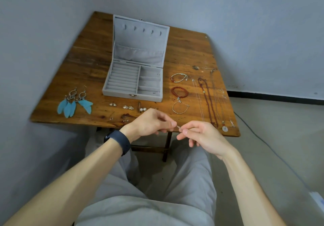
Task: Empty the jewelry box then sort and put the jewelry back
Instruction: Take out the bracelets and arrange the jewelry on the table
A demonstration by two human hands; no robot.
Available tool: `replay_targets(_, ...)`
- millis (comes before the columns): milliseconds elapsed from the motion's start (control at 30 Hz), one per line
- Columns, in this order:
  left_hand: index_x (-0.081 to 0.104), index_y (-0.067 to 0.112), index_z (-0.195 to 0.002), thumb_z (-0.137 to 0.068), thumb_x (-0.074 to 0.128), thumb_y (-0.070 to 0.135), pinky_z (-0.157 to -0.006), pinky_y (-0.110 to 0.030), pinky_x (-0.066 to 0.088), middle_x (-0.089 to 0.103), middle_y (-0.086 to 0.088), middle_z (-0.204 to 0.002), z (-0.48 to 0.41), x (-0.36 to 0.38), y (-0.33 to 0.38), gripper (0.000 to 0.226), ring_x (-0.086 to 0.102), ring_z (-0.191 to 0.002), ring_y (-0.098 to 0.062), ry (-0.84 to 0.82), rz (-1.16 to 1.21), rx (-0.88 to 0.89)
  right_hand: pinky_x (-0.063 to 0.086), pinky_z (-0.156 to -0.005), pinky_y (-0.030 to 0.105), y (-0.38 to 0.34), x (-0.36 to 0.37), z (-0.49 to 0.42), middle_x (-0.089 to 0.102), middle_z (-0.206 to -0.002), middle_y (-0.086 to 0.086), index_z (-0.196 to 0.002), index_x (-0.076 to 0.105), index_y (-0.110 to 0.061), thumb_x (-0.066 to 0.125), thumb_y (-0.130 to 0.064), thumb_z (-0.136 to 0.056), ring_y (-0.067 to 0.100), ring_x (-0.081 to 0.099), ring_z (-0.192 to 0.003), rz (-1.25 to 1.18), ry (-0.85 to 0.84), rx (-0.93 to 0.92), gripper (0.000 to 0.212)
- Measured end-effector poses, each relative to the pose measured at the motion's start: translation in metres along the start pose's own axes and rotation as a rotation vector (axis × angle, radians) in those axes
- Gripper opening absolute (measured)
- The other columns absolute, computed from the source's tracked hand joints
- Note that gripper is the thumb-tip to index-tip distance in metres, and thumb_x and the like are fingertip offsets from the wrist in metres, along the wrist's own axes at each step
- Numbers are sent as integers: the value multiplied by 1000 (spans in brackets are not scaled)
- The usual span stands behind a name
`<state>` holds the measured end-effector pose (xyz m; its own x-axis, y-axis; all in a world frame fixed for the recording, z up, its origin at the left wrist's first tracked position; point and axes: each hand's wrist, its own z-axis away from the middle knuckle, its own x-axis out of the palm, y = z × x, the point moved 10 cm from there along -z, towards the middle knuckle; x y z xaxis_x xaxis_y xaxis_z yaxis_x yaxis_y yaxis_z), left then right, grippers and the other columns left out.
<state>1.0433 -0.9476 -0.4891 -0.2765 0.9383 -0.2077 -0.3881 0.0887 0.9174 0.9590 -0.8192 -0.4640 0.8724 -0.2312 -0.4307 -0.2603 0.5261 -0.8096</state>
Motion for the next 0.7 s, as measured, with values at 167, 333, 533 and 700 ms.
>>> replay_targets(167, 79, 12, -86, -86, 74, 37, -61, -7, 42, 74, 15, -77, 6, -25, 10, 26, 64, -71, 6, 46, -93, 73, 48, -62, 26, 5, -10, 3, 78, -91, -6, -103, 71, -19, 61, -22, -99, 14, 67, -67, -72, 140, 6, 11)
replay_targets(333, 80, 10, -84, -86, 75, 35, -57, -7, 43, 74, 17, -76, 4, -32, 17, 26, 64, -67, 0, 69, -138, 99, 53, -66, 25, 5, -16, 3, 77, -92, -7, -100, 71, -20, 60, -21, -98, 13, 70, -74, -57, 218, -3, 11)
replay_targets(533, 76, 13, -88, -90, 72, 33, -57, -8, 45, 75, 7, -82, 3, -22, 14, 20, 65, -69, -1, 88, -24, 92, 51, -69, 31, 11, -25, 3, 74, -96, -1, -97, 71, -14, 58, -17, -100, 15, 66, -76, -340, 331, -5, 14)
replay_targets(700, 69, 20, -97, -96, 64, 36, -67, -18, 47, 75, 7, -92, 3, -16, 15, 17, 69, -77, -5, 96, 36, 98, 46, -65, 31, 16, -33, 8, 72, -92, 3, -93, 68, -10, 55, -14, -101, 16, 62, -74, -577, 394, -16, 15)
